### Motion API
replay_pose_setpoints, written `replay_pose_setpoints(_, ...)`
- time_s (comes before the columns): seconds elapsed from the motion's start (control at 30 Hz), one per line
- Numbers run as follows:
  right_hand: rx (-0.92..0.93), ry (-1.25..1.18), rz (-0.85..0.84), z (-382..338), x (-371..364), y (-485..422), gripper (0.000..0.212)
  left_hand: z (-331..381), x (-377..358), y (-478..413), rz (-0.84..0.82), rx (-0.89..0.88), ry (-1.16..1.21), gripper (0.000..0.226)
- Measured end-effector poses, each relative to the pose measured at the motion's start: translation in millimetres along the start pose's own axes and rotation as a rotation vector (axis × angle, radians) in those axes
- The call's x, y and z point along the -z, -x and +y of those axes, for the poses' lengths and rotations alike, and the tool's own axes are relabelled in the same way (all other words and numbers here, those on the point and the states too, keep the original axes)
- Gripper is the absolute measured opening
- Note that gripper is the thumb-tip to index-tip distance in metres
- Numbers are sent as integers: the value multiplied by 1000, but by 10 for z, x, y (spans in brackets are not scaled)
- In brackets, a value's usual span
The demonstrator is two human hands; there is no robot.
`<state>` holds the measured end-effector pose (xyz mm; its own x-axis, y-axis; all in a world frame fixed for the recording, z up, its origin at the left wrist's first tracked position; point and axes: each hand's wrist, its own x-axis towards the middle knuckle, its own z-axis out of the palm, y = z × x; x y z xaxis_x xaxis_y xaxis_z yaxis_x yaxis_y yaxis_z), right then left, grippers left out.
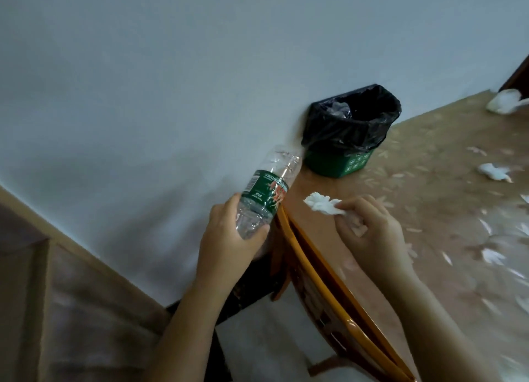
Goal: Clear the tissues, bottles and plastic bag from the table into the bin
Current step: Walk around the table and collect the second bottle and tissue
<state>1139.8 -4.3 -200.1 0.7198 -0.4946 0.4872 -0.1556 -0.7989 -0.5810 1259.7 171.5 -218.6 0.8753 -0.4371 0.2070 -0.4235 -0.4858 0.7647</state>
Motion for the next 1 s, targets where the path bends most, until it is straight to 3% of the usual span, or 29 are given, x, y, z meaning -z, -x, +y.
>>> replay_pose_setpoints(0.37,-226,106,154,371,-279,-597,18,-66,-319,-1180,-166,-120,84,60)
replay_pose_setpoints(0.73,-348,143,365,1128,-325,-1710,11,538,-709,-2726,-193,-426,-114,66)
replay_pose_setpoints(1.0,-417,147,411,1594,-313,-2444,9,879,-1017,-3378,-210,-638,-303,66)
